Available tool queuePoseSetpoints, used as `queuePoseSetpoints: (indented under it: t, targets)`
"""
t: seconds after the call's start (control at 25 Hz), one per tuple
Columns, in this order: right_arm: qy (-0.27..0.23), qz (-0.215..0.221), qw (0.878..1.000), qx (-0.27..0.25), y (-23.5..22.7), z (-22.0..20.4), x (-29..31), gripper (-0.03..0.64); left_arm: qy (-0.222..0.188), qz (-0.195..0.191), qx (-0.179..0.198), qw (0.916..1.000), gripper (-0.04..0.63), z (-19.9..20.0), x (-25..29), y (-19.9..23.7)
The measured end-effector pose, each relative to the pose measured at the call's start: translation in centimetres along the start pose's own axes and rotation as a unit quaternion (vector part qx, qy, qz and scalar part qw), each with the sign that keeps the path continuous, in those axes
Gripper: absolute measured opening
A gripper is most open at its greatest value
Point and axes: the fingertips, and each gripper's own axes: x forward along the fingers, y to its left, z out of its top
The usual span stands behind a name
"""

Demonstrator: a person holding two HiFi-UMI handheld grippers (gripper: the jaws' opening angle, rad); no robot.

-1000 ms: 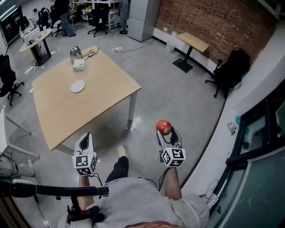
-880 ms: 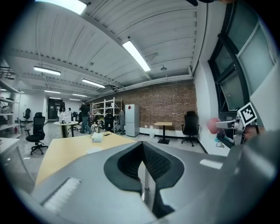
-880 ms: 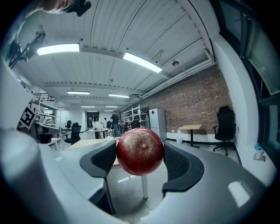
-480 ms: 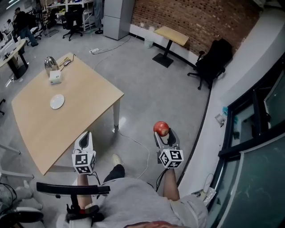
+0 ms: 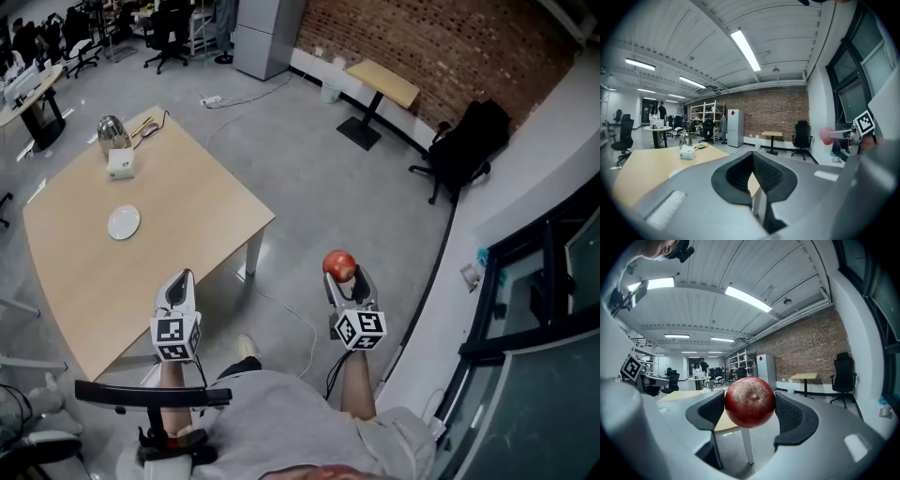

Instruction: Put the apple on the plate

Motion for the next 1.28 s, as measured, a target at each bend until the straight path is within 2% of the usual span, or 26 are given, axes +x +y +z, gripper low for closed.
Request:
queuePoseSetpoints:
  t: [0.36, 0.48, 0.72, 0.96, 1.28]
  targets:
    - [0.0, 0.055, 0.998, -0.01, 3.1, 0.9, 9.4, 0.344, 0.005, 0.055, 0.002, 0.9985, 0.018, -0.5, 3.2, 5.9]
    - [0.002, 0.079, 0.997, -0.015, 4.5, 1.3, 11.7, 0.344, 0.0, 0.078, -0.007, 0.9969, 0.018, 0.2, 3.1, 7.7]
    - [0.011, 0.131, 0.991, -0.023, 7.9, 1.1, 16.0, 0.344, 0.005, 0.126, -0.024, 0.9918, 0.018, -1.4, 1.8, 11.2]
    - [0.022, 0.197, 0.98, -0.018, 12.3, 0.8, 21.3, 0.344, 0.007, 0.19, -0.035, 0.9811, 0.018, -1.8, -0.4, 14.9]
    - [0.036, 0.308, 0.95, -0.026, 20.6, 0.4, 28.3, 0.344, 0.013, 0.296, -0.056, 0.9534, 0.018, -2.5, -4.2, 19.6]
